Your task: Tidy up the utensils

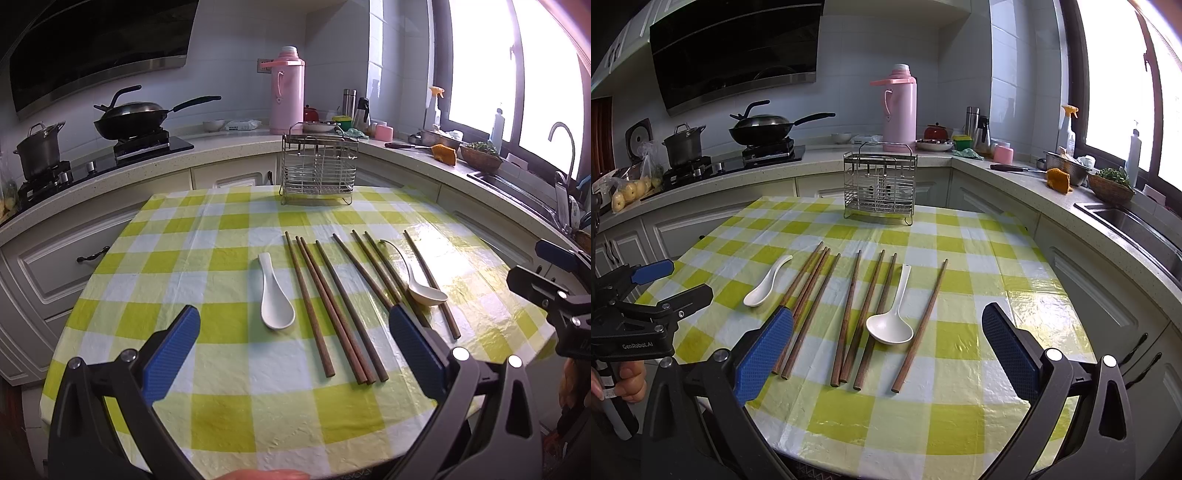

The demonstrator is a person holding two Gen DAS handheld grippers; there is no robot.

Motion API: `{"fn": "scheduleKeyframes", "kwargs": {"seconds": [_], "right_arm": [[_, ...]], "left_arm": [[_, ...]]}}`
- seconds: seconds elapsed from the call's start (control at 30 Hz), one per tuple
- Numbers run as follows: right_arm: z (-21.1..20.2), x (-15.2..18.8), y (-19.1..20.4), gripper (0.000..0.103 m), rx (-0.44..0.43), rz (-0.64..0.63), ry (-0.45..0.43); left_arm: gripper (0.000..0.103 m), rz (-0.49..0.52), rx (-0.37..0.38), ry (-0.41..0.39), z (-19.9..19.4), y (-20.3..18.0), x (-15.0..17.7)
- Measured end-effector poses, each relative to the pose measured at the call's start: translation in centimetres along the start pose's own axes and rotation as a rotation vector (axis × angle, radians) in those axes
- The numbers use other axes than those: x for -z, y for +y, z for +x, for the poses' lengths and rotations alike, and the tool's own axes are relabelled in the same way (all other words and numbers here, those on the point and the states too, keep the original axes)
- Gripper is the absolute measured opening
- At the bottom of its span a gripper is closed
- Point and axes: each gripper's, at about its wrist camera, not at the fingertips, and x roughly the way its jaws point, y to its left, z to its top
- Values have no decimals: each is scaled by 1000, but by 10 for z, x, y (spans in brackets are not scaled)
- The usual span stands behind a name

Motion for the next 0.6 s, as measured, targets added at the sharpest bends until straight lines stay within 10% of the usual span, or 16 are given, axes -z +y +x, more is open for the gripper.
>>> {"fn": "scheduleKeyframes", "kwargs": {"seconds": [0.6], "right_arm": [[9,5,-2,96,-1,4,16]], "left_arm": [[99,-9,25,33,10,9,3]]}}
